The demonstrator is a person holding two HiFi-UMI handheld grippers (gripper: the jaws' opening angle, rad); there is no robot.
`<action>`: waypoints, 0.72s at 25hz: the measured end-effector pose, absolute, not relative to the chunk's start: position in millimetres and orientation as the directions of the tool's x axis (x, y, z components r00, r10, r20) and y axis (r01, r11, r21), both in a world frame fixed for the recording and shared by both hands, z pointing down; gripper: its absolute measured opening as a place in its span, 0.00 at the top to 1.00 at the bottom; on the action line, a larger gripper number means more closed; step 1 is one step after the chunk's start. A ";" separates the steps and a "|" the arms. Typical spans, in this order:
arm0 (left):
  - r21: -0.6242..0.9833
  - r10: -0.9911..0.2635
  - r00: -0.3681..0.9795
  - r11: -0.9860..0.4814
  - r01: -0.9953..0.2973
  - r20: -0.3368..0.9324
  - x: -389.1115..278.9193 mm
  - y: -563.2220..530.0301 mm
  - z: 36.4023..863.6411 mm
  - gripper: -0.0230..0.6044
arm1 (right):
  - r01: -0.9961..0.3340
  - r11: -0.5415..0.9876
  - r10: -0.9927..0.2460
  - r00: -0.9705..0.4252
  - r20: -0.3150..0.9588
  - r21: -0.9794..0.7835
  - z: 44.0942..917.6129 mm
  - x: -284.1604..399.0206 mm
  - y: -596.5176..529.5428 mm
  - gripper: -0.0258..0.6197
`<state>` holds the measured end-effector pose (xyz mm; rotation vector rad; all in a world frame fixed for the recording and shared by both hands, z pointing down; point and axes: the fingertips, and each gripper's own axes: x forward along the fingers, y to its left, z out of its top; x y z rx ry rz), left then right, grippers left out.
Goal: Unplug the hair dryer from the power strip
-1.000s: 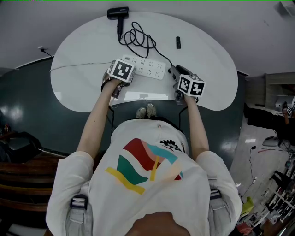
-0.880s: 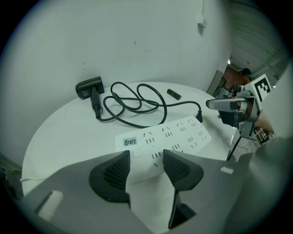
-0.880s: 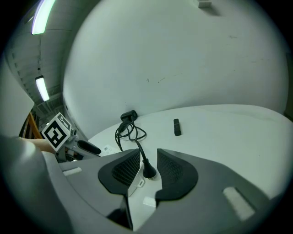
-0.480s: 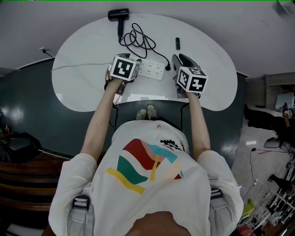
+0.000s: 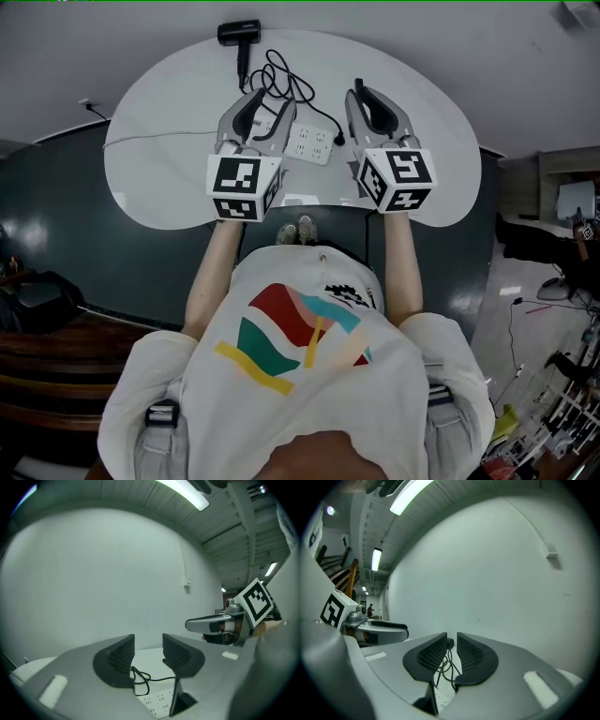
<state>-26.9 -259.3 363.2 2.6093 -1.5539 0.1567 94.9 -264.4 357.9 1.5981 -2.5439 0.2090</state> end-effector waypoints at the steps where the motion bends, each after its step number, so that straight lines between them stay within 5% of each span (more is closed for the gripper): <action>1: 0.032 -0.875 0.472 -0.472 -0.881 0.110 -26.8 -253.4 356.2 0.70 | -0.897 0.438 -0.885 -0.441 0.151 -0.053 348.9 92.0 -259.4 0.86; 9: 0.013 -0.870 0.488 -0.490 -0.872 -0.068 -32.3 -216.5 325.2 0.72 | -0.892 0.435 -0.900 -0.434 0.037 0.123 320.4 66.7 -222.1 0.86; 18: -0.034 -0.891 0.454 -0.453 -0.891 -0.031 -40.2 -208.4 332.9 0.80 | -0.867 0.494 -0.869 -0.491 0.056 0.062 334.3 45.5 -204.2 0.86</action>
